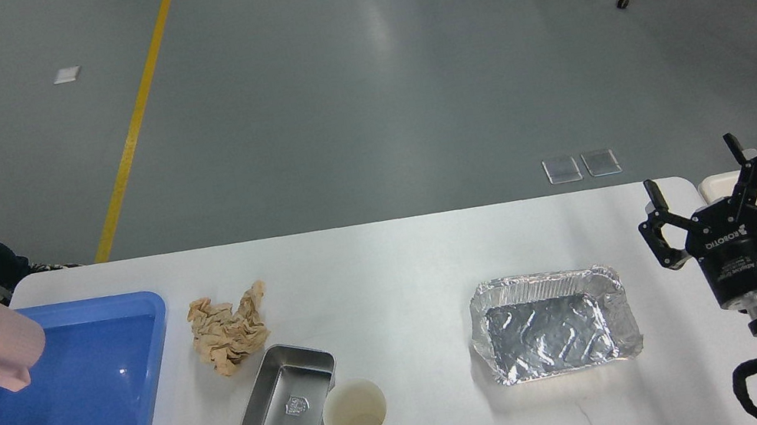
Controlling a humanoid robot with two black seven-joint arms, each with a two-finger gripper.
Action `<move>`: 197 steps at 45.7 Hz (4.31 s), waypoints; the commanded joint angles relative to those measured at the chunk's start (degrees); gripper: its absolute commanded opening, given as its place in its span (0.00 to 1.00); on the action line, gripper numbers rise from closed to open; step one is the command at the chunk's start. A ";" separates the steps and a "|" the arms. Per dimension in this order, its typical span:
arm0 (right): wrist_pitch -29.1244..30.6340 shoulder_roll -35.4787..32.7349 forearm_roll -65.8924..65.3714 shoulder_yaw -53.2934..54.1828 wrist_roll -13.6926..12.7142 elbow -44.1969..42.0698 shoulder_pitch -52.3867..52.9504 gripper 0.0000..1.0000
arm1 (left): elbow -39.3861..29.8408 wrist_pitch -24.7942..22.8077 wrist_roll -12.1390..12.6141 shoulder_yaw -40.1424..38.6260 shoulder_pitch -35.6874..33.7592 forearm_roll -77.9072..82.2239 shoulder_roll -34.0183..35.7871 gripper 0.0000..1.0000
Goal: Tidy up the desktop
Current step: 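Lift the pink mug and lower it into the blue bin, then open the left gripper and withdraw it from the mug, then reach the left gripper to the small steel tray and grasp its edge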
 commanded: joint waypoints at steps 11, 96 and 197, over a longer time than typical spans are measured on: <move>0.01 -0.03 -0.01 -0.01 0.00 -0.06 -0.17 1.00 | -12.51 4.85 0.14 0.74 12.07 0.52 2.19 0.00; -0.16 -0.56 -0.10 -0.45 -0.09 0.55 -0.26 1.00 | -36.68 3.54 -9.27 -16.13 14.97 -0.18 20.83 0.97; -0.08 -0.74 -0.01 0.43 -0.09 0.90 -0.97 1.00 | -14.53 -2.27 5.68 -3.83 11.19 23.73 -26.90 0.01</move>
